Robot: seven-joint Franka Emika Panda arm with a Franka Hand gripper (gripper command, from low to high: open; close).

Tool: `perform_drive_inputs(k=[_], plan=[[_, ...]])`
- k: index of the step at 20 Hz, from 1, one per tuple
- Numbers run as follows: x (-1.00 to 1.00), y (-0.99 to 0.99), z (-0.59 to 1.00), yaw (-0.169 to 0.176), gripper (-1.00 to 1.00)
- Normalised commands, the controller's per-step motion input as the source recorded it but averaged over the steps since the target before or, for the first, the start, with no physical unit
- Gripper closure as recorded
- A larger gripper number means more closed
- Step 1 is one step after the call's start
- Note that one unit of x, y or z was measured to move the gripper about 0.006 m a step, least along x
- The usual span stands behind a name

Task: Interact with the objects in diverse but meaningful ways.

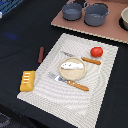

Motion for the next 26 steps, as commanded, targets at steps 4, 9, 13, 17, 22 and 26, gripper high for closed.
perform_drive_inputs(k=[4,9,13,17,22,26], plan=[[0.04,-0.06,-0.08,0.0,-1.0],[0.01,-0.12,-0.16,0.0,-1.0],[0.0,-0.19,-0.18,0.0,-1.0],[0.0,-0.22,-0.22,0.0,-1.0],[0.01,-0.29,-0.18,0.0,-1.0],[0.03,-0.34,-0.18,-0.013,-1.0]])
